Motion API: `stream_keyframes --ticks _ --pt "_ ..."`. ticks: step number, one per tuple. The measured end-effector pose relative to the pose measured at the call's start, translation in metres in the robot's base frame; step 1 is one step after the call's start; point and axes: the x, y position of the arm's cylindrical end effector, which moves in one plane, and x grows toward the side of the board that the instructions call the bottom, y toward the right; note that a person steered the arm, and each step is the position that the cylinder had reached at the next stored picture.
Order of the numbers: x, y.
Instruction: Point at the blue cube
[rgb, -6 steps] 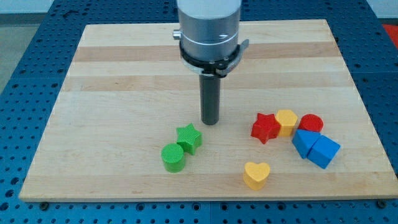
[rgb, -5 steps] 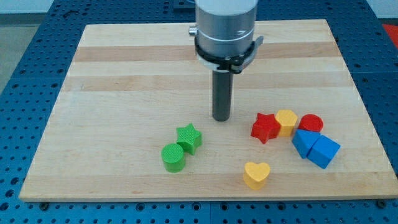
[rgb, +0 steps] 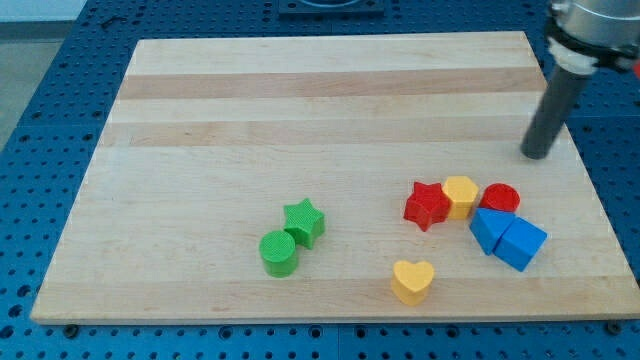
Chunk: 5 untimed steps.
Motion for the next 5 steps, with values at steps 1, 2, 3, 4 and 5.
stream_keyframes --ticks 1,2,3,4,5 --pt "0.032 0.013" --pt "0.057 0.016" --pt "0.075 0.0" --pt "0.088 -0.025" --pt "0.094 -0.04"
